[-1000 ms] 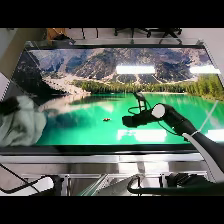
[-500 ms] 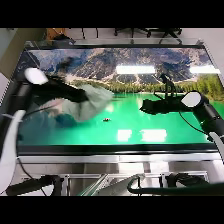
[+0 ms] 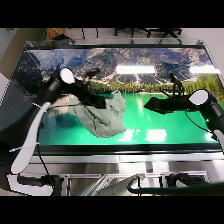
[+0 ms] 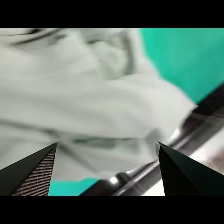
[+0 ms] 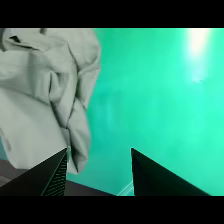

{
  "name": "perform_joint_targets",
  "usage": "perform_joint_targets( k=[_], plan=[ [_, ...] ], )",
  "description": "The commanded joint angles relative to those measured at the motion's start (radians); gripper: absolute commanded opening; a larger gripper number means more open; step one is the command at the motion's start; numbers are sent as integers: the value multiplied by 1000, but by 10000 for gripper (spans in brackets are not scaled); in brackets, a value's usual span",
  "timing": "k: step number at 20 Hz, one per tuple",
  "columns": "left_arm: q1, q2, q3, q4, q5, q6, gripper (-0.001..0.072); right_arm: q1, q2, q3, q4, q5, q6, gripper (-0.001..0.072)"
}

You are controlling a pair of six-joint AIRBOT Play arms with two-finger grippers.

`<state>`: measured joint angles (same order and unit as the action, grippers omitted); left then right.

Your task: Fold the shirts.

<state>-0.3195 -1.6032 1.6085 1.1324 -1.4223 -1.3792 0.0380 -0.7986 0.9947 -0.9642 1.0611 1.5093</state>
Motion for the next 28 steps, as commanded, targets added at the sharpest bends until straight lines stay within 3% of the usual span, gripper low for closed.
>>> perform_joint_targets(
  k=[1,2,4,8,10,14,17,18,19,21,22,23,24,28],
  plan=[
    [202,59,-21,97,-62,-8,706,-63,-49,0,8,-3,-56,468],
    [267,92,-95,90,-29,-8,707,-60,-79,0,25,-10,-85,533],
    [384,141,-260,51,56,-3,707,-40,-163,0,101,-34,-157,533],
    [526,149,-518,-205,249,119,706,87,-370,0,272,-194,-320,529],
    [535,114,-582,-316,336,174,706,157,-463,1,365,-300,-397,528],
    [498,-16,-592,-545,423,304,706,200,-545,7,635,-374,-593,520],
    [473,-89,-592,-593,463,335,706,202,-549,9,775,-417,-726,518],
    [472,-101,-592,-594,462,335,677,201,-552,10,779,-446,-728,518],
    [472,-104,-592,-592,462,345,506,201,-561,13,780,-459,-728,497],
    [472,-104,-592,-606,462,360,277,202,-585,24,785,-443,-732,297],
    [472,-104,-592,-614,461,361,200,202,-594,31,804,-429,-755,281],
    [472,-103,-590,-613,454,362,31,202,-597,32,835,-423,-779,165],
    [472,-103,-577,-610,433,363,18,201,-597,36,863,-417,-801,20],
    [481,-25,-452,-608,289,364,13,143,-545,105,871,-286,-810,18]
  ],
)
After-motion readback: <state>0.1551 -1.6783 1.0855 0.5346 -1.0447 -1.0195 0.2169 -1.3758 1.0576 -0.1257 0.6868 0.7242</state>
